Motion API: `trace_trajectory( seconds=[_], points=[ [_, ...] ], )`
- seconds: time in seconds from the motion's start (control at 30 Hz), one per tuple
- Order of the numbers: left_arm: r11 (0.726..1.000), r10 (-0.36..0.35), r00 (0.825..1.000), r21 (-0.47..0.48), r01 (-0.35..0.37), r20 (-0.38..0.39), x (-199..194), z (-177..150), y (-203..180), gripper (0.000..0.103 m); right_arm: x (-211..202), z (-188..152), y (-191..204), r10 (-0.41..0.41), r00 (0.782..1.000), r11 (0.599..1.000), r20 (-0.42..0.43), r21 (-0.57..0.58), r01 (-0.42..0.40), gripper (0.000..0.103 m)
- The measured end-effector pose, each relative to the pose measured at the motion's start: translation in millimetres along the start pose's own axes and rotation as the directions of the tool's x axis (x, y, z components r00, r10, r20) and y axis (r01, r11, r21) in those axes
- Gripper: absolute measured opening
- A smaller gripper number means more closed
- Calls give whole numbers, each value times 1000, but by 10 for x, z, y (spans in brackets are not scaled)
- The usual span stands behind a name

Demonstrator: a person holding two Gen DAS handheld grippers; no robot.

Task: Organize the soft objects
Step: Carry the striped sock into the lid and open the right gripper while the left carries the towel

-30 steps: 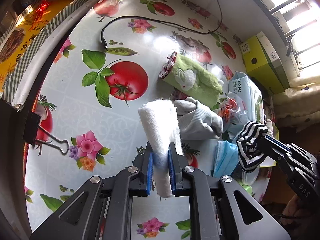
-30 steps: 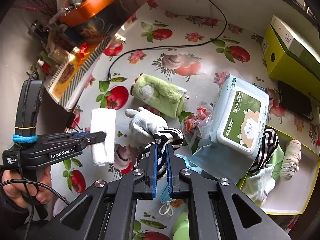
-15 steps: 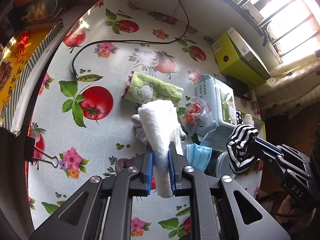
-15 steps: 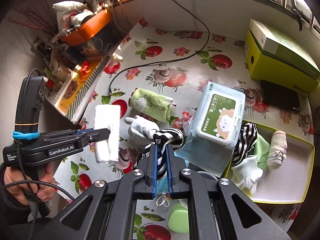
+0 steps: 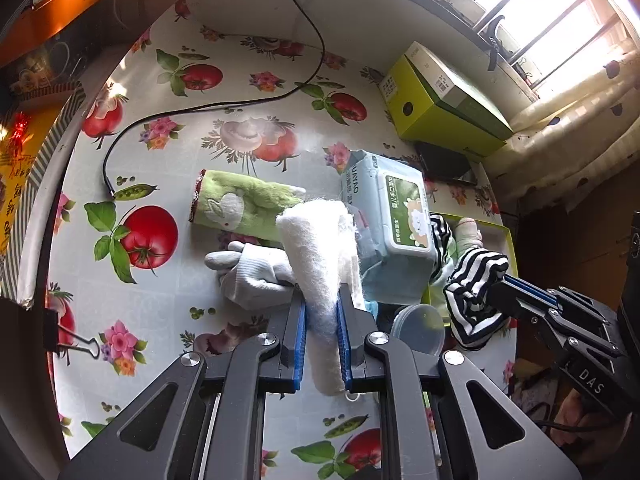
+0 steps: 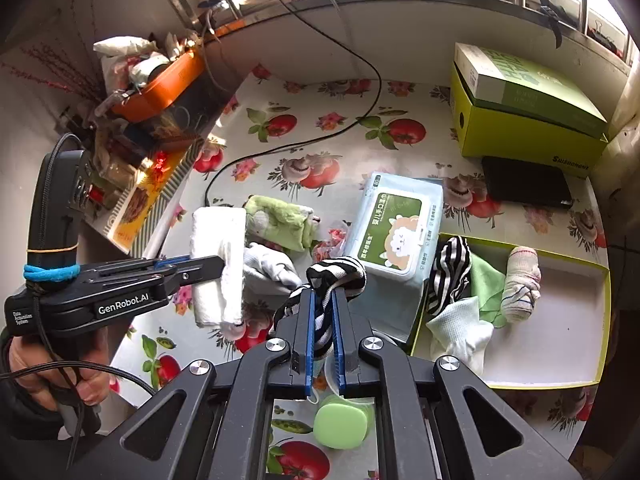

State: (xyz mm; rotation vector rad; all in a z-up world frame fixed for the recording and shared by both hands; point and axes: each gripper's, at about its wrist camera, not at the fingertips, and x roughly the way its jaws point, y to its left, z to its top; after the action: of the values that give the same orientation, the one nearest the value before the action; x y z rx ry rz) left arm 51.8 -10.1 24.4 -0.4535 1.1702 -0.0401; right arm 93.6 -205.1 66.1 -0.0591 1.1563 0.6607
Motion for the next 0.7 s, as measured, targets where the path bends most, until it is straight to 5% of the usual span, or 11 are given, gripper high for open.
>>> trace_trajectory(
  seconds=[0.7],
  points=[
    [993, -37, 998, 111, 42, -43, 178, 121, -563, 14, -197, -160, -625, -46, 998, 991, 38, 128, 41, 8]
  ],
)
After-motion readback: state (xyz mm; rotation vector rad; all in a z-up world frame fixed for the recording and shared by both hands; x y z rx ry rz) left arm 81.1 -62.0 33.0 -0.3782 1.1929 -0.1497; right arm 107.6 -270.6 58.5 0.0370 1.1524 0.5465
